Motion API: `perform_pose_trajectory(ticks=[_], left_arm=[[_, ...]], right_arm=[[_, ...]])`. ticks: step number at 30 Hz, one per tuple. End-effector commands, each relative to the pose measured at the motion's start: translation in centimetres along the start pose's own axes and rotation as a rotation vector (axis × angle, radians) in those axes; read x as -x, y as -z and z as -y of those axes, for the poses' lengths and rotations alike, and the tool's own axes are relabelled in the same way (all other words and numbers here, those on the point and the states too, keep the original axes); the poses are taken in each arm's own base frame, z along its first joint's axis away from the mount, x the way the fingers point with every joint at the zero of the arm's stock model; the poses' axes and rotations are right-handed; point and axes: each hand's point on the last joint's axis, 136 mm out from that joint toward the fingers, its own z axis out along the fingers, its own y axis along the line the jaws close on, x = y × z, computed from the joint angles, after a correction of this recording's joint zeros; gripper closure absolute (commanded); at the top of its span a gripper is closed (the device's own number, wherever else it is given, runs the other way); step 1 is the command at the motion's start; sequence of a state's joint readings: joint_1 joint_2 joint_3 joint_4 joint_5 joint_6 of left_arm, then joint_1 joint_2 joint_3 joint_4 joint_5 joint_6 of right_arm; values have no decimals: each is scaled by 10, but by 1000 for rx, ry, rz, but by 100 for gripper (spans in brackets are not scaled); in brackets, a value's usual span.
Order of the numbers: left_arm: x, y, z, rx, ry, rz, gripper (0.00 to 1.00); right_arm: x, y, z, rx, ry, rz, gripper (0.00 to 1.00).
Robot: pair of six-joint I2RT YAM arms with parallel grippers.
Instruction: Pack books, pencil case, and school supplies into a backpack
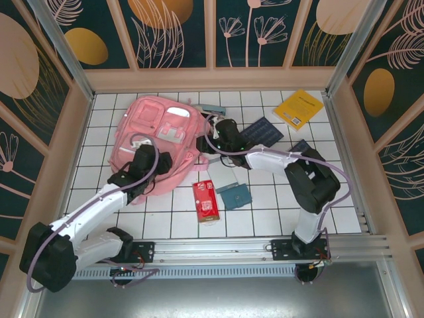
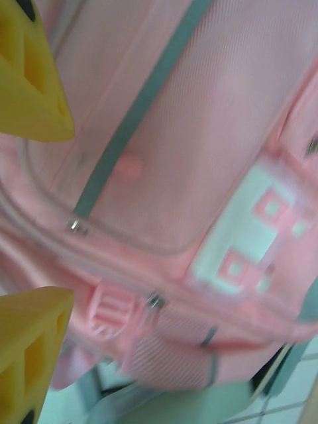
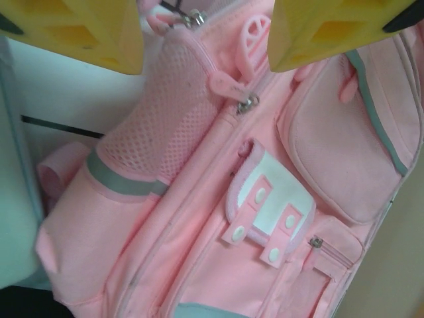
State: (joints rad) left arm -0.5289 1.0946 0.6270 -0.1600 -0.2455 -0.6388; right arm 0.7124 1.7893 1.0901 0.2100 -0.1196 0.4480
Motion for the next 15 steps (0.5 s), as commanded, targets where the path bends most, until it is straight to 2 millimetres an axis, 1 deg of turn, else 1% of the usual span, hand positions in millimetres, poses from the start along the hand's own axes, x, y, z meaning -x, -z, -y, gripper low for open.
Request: perform_pose_trajectory(ticks=[1,4,7,11,15], left_arm=[[-19,-6,34,-93,-174,-67,44],[-32,-13,43,-78,-271,-109,45],[-43,-19,52,-93,-351,-138,43],[-50,-29,51,-34,-440,-163,40],[-58,-35,51,22,-533,-186,37]], right_arm=[[4,16,7,-9,28,45,45],[3,26,16,-9,13,60,42],[3,37,22,8,-3,81,40],[6,48,18,50,12,119,32],[7,53,12,95,28,143,32]])
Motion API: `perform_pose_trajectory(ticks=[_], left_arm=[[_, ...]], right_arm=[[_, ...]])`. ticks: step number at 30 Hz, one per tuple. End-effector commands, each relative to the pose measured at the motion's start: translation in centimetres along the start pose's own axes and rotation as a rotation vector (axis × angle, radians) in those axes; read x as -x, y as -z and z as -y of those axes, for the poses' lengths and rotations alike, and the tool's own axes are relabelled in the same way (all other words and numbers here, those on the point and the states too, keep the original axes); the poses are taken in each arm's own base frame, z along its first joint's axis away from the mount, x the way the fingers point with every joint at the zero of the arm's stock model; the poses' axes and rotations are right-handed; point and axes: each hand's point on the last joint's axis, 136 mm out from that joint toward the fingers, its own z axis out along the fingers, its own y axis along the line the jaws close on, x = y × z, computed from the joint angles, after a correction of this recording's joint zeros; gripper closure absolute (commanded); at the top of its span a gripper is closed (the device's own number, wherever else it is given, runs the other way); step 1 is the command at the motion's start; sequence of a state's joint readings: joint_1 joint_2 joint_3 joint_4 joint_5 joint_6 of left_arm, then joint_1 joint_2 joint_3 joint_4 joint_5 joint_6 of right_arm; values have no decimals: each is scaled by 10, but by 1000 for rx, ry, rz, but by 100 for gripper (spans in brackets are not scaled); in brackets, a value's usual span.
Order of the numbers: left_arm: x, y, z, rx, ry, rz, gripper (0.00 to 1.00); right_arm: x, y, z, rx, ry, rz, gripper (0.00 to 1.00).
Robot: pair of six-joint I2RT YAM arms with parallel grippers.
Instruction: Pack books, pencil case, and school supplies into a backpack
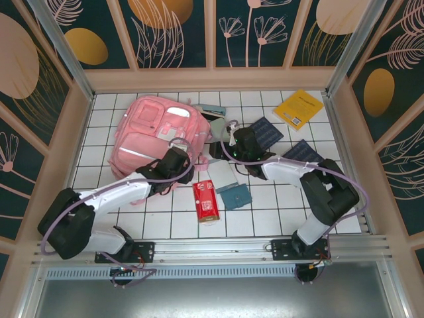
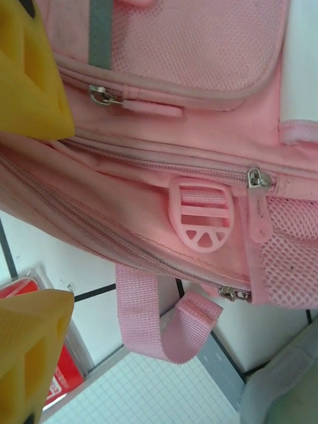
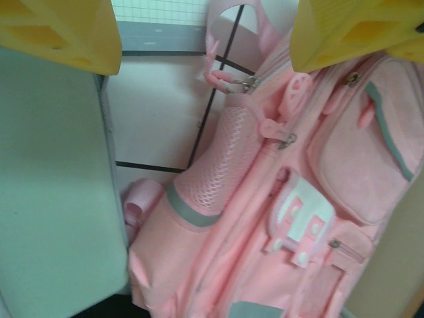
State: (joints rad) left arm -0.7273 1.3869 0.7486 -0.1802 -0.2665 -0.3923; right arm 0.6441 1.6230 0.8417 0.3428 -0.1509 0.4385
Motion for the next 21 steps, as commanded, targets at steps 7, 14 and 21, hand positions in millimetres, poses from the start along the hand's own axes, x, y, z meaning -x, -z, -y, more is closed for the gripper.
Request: perform_pose_trajectory(ticks=[7,14,21], left_arm=[[-14,-8,-7,140,-205,-99,36],[-38,-11,-15,213,-287,-211,39],[-37,-9,-13,200,-313,-218,51]], right_arm=[[18,21,-32,214,59,183,39],[19,18,-30,180,77,156,40],[13,17,-38,222,93,119,40]])
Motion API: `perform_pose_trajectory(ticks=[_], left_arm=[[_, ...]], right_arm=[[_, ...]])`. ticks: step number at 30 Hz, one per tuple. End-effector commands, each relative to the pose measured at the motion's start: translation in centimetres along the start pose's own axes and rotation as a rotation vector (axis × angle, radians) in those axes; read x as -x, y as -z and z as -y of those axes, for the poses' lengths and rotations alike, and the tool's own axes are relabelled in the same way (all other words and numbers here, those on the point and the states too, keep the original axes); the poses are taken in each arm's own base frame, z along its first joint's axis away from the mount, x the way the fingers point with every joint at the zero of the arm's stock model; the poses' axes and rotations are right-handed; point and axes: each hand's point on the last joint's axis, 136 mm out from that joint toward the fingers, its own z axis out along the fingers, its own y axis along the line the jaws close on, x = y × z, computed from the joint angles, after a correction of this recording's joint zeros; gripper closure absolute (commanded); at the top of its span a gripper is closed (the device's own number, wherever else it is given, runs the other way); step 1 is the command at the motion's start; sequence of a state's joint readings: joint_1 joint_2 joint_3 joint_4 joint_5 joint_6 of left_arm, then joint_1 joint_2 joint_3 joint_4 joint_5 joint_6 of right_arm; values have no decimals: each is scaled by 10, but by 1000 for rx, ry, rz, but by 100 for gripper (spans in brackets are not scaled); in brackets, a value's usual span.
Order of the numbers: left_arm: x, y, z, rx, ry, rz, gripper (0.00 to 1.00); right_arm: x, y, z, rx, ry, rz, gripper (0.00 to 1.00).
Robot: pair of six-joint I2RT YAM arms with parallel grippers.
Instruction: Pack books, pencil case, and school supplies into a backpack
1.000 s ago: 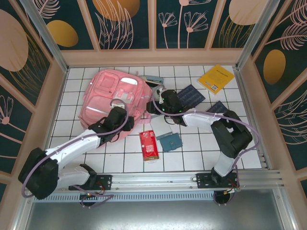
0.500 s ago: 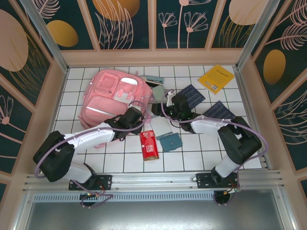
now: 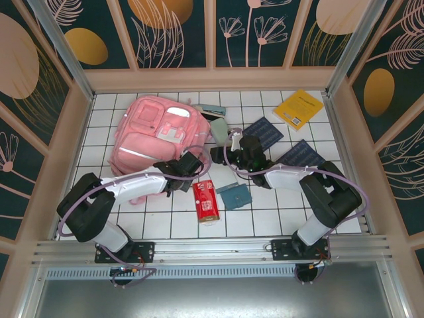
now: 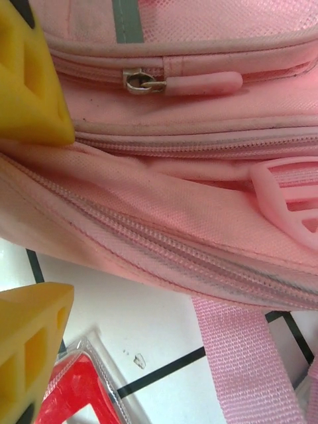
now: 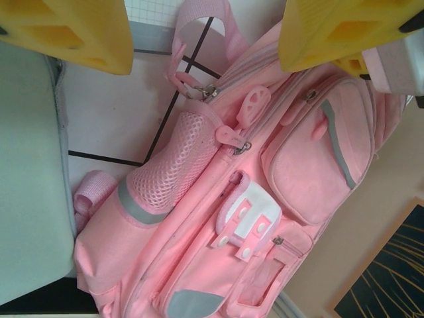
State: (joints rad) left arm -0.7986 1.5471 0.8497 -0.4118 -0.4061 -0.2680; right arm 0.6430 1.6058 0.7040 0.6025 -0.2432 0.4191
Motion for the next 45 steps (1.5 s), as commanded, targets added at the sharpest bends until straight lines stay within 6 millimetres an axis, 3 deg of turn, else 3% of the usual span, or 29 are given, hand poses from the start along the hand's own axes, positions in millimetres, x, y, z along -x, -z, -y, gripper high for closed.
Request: perform_pose_trajectory(ticks=[1,4,6,7,15,19,25,28,45], left_arm=[[0,2,-2,24,-41,-16,58],[-3,-5,-4,52,-58,-39,78],[-1,-4,-8,78,-58,-36,98],[2,-1,-11,87,-57,-28,100],[45,53,-32,102,12,152,100],[56,69,-37,90,29,200,100],[59,73,-38,88,36,213,100],[59,73,-38,86,41,216,100],[62,77,-35,56,67,231,100]], right_arm=[[21,3,-25,82,51,40,40],[17,2,-29,102,71,27,40],[14,1,-32,111,84,20,41],[12,0,-34,119,92,14,44],[5,-15,-47,166,154,-7,57],[2,-27,-49,188,161,-15,61],[-6,-43,-54,255,134,-50,67],[-6,-50,-52,263,124,-59,60],[-4,-67,-35,256,78,-89,52]])
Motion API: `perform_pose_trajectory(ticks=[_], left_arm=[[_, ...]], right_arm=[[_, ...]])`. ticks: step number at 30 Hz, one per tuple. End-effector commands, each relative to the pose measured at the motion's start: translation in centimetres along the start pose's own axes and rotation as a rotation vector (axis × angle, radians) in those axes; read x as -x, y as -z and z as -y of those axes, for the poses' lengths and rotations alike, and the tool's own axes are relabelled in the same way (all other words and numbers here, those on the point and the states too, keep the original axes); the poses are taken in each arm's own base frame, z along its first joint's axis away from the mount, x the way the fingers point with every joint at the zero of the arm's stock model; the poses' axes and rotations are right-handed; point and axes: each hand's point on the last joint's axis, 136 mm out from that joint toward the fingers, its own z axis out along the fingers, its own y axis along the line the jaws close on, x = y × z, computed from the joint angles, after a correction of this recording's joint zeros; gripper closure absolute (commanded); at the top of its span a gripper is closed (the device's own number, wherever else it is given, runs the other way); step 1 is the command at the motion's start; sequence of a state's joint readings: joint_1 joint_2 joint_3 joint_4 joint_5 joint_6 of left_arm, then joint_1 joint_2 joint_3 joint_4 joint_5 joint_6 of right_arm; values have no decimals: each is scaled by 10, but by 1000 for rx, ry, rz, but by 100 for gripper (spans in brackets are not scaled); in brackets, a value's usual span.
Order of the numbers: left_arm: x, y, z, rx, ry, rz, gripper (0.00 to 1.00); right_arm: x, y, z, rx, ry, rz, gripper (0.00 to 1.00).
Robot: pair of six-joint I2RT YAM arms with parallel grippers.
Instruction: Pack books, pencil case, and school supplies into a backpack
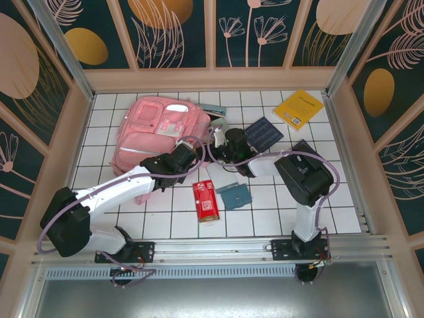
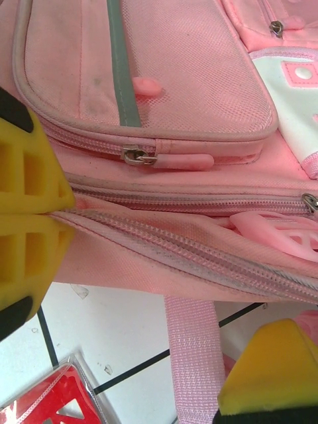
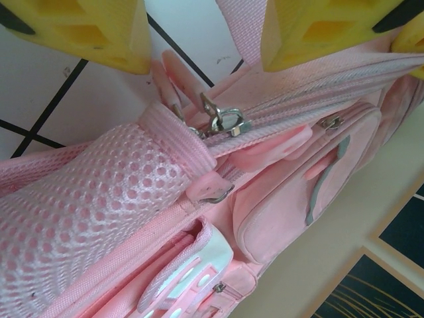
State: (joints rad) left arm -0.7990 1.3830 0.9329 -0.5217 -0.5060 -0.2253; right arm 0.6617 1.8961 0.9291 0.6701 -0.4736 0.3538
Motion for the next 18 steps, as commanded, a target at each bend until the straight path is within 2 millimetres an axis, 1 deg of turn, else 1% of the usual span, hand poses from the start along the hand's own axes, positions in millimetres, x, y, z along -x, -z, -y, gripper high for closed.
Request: perform_pose_trajectory(ticks=[1,7,10,18], left_arm=[[25,17,-4,-10,54,84,100],[25,18,-5,-10,62,89,100],[25,18,-4,-12,61,87,100],[23,16,-3,-13,56,77,100]], right_arm=[[13,-4,-6,37,8,26,52],[16,-3,-16,86,8,27,55],[17,-2,-22,113,4,27,55],[24,4,-29,159,-26,35,53]])
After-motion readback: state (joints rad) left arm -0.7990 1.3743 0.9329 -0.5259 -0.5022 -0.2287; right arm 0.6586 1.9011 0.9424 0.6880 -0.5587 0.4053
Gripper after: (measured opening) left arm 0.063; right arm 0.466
